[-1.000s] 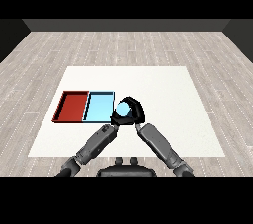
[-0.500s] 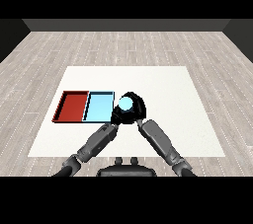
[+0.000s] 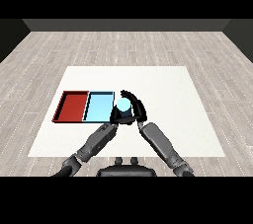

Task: Pick the blue can and put it in the blue box

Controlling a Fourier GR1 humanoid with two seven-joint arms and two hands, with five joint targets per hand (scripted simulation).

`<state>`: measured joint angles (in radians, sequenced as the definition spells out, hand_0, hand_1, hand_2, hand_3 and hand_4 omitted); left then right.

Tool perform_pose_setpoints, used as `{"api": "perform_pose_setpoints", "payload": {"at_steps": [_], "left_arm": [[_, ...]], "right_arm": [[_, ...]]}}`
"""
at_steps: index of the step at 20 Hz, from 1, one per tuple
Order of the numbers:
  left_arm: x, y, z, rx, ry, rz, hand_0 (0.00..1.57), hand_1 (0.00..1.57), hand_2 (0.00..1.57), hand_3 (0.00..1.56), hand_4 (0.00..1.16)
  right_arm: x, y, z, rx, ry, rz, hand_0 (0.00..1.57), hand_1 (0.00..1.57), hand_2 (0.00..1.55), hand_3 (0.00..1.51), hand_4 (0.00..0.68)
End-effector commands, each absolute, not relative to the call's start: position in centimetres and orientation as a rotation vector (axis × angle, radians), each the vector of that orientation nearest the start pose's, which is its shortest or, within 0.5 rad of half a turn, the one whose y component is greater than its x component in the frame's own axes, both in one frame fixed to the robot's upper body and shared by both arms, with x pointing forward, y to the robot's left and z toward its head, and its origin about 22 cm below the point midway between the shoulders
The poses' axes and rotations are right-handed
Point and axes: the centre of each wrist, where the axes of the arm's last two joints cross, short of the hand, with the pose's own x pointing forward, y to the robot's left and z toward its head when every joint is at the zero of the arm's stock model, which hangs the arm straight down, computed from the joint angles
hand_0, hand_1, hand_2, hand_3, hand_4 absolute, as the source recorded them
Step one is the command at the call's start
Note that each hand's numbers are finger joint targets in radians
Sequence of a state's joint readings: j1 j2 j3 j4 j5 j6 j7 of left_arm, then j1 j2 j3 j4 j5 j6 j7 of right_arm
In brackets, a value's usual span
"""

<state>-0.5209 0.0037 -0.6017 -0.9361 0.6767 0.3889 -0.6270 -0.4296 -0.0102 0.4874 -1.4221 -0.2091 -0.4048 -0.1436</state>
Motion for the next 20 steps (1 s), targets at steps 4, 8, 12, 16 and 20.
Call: {"api": "perform_pose_setpoints", "payload": {"at_steps": [4, 8, 12, 16, 20], "left_arm": [[29.8, 8.4, -3.9, -0.297, -1.79, 0.042, 1.57, 1.57, 1.57, 1.52, 1.14], [30.8, 8.5, -3.6, -0.252, -1.781, 0.064, 1.57, 1.57, 1.57, 1.53, 1.14], [30.8, 8.2, -3.3, -0.183, -1.81, 0.054, 1.57, 1.57, 1.57, 1.53, 1.15], [33.7, 12.2, -2.8, -0.1, -1.828, 0.03, 1.57, 1.57, 1.57, 1.53, 1.15], [34.1, 15.2, -1.4, 0.037, -1.824, 0.01, 1.57, 1.57, 1.57, 1.52, 1.14]], "right_arm": [[28.9, -8.3, 6.7, 0.28, -1.878, 0.062, 0.0, 0.0, 0.0, 0.0, 0.0], [29.7, -9.9, 7.3, 0.3, -1.911, 0.036, 0.0, 0.0, 0.0, 0.0, 0.0], [27.0, -14.2, 7.7, 0.308, -1.989, -0.08, 0.0, 0.0, 0.0, 0.0, 0.0], [26.3, -18.6, 6.4, 0.266, -1.994, -0.265, 0.0, 0.0, 0.0, 0.0, 0.0], [26.8, -19.4, 4.9, 0.261, -1.958, -0.319, 0.0, 0.0, 0.0, 0.0, 0.0]]}}
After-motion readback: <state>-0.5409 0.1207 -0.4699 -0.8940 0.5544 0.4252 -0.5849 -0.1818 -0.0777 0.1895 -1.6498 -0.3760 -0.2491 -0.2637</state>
